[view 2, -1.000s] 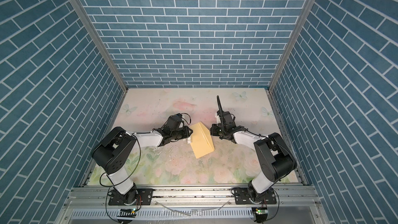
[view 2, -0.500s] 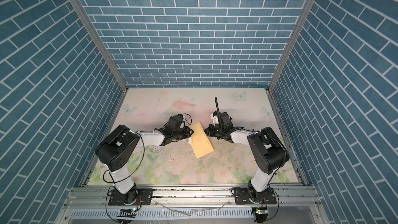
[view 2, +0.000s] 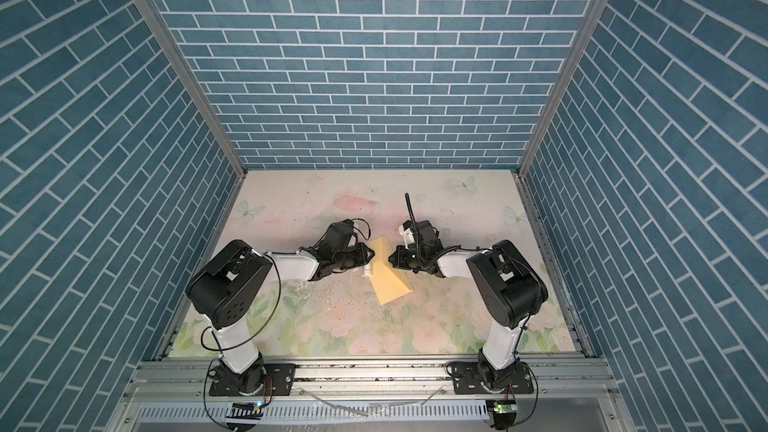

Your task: Place the letter into the envelope and seal it

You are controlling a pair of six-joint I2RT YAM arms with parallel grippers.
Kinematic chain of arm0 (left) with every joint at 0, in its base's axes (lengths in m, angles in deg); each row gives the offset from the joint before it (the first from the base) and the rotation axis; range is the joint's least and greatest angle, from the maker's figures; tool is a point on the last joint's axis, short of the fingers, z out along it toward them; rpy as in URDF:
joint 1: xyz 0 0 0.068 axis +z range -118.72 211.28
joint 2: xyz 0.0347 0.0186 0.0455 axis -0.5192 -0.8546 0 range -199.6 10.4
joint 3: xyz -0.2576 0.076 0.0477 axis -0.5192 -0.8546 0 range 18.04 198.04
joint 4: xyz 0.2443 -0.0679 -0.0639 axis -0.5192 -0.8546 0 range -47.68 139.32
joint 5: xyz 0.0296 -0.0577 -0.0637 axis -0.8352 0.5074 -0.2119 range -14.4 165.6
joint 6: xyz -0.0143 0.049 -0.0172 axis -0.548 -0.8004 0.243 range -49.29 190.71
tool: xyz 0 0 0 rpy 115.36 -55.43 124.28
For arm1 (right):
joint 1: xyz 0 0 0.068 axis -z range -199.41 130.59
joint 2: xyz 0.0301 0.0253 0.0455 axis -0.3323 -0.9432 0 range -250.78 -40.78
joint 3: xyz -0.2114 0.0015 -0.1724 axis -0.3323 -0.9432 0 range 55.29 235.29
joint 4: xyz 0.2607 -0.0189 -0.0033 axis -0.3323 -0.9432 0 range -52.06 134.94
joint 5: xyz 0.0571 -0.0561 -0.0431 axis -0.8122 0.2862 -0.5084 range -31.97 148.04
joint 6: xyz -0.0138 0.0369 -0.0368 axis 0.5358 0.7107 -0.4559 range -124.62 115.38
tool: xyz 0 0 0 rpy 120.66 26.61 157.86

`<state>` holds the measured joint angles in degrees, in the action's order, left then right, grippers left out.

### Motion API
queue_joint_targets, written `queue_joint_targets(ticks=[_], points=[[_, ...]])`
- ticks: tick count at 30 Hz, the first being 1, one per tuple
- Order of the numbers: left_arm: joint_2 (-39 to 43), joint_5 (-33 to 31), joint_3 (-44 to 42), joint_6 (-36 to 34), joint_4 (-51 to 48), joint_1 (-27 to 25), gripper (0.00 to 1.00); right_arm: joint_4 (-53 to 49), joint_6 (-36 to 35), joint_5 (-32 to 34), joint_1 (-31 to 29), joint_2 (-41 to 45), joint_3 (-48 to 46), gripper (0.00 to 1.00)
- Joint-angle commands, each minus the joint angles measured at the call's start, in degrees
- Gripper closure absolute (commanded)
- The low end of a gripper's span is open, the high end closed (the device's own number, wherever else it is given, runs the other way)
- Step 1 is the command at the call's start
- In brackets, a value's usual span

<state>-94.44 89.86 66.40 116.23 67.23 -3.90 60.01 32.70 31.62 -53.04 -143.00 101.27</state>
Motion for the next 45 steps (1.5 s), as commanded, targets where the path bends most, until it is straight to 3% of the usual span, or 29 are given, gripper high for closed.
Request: queue_joint_targets(ticks=[1, 25, 45], points=[[-2.12, -0.12, 0.51, -0.1, -0.11, -0.24, 1.0, -0.11, 1.35, 0.11, -0.64, -1.45, 1.83, 0.97], [-3.36, -0.26, 1.48, -0.15, -0.2, -0.24, 1.0, -7.4, -0.35, 3.98, -2.94, -6.24, 3.32, 1.0], [-4.6, -1.61, 2.26, -0.08, -1.83, -0.24, 1.0, -13.86, -4.03, 6.02, -2.95, -0.04, -2.8, 1.0]])
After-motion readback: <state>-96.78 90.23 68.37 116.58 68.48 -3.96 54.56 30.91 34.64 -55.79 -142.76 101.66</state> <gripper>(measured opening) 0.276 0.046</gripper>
